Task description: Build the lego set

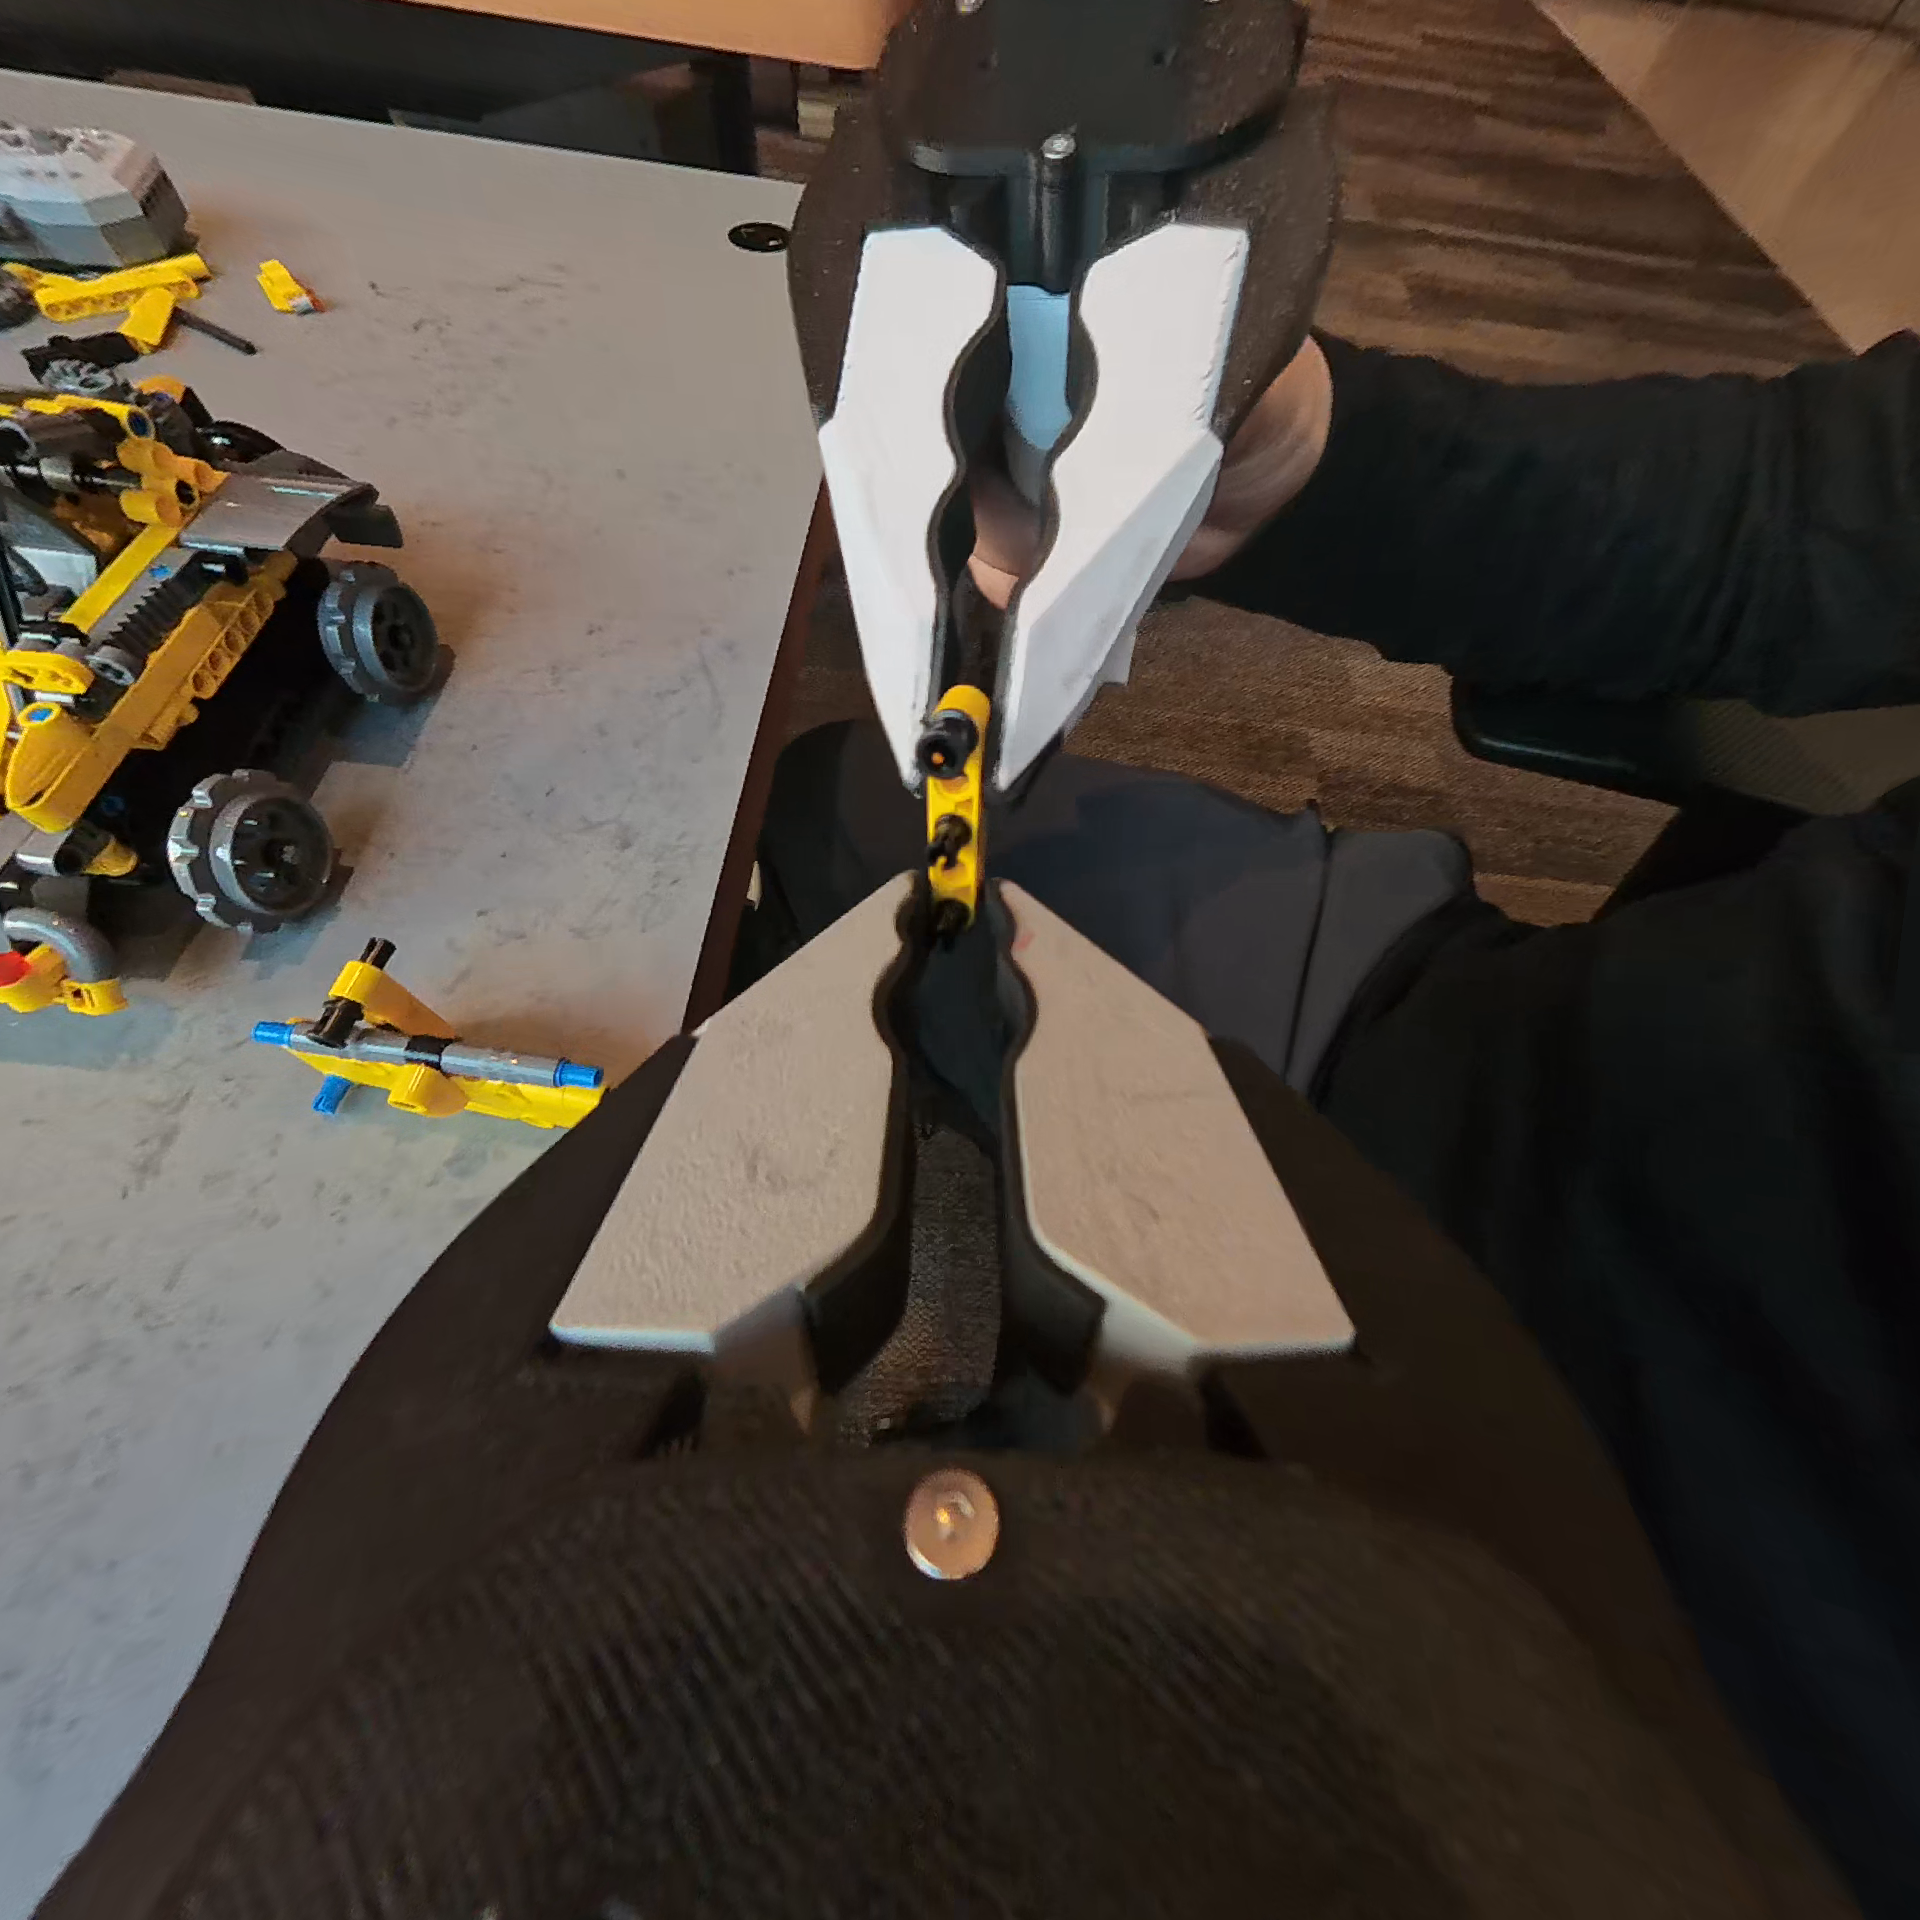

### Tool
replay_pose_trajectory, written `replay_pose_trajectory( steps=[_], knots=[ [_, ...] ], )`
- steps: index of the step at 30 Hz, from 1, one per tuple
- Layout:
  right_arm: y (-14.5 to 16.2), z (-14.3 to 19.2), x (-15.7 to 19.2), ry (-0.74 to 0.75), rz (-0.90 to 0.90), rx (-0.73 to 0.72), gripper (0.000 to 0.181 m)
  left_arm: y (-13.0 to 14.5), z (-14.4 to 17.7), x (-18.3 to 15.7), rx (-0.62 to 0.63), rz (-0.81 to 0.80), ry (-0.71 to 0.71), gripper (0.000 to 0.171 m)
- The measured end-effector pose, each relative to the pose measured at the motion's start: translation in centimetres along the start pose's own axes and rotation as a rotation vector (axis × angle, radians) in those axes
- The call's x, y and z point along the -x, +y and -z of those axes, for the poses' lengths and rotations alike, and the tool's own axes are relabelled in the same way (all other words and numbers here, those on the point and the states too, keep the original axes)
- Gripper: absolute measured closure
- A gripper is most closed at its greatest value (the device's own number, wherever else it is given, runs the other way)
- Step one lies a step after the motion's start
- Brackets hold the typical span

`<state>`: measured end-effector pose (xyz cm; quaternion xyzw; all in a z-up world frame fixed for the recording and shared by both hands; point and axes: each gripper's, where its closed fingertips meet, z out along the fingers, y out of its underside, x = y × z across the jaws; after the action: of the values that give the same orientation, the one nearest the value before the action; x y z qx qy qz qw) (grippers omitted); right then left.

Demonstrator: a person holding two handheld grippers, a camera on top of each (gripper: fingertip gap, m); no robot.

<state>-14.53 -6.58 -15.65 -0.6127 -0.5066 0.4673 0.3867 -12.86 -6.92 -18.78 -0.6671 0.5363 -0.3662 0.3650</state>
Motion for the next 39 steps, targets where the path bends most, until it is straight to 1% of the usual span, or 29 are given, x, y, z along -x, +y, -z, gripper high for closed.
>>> replay_pose_trajectory(
  steps=[3,5,6,8,10,11,14,18,23,26,28,31,39],
  knots=[
    [0.1,-0.1,-0.5,0.022,0.009,-0.017,0.174,0.1,-0.2,0.6,0.004,-0.019,-0.04,0.167],
    [0.3,0.0,-0.8,0.045,0.039,-0.029,0.171,-0.1,-0.2,0.7,-0.019,-0.023,-0.045,0.167],
    [0.6,0.0,-1.1,0.053,0.038,-0.015,0.169,-0.2,-0.1,0.8,-0.031,-0.026,-0.05,0.167],
    [1.1,-0.3,-1.2,0.049,0.027,0.004,0.168,-0.3,-0.1,1.1,-0.04,-0.032,-0.062,0.167],
    [1.2,-0.6,-1.1,0.049,0.028,0.007,0.169,-0.1,-0.2,1.1,-0.034,-0.028,-0.064,0.167],
    [1.3,-0.7,-1.1,0.049,0.034,0.009,0.173,0.1,-0.3,1.2,-0.029,-0.028,-0.067,0.167],
    [1.7,-0.9,-1.4,0.069,0.043,0.032,0.173,0.6,-0.5,1.4,-0.008,-0.011,-0.074,0.167],
    [2.2,-1.1,-1.6,0.067,0.031,0.038,0.173,1.3,-0.7,1.5,0.025,0.021,-0.058,0.167],
    [2.7,-1.5,-1.6,0.051,0.015,0.034,0.171,2.0,-0.8,1.2,0.049,0.078,-0.006,0.167],
    [3.0,-1.5,-1.9,0.055,0.004,0.039,0.166,2.2,-0.9,1.1,0.055,0.079,-0.001,0.167],
    [3.2,-1.6,-1.8,0.044,0.002,0.045,0.165,2.4,-1.0,1.0,0.062,0.076,0.003,0.167],
    [3.1,-1.6,-1.4,0.027,0.019,0.035,0.173,2.4,-1.1,1.1,0.057,0.086,0.008,0.167],
    [3.6,-1.8,-1.5,0.015,-0.008,0.045,0.173,2.8,-1.2,1.2,0.074,0.088,0.0,0.167]
  ],
)
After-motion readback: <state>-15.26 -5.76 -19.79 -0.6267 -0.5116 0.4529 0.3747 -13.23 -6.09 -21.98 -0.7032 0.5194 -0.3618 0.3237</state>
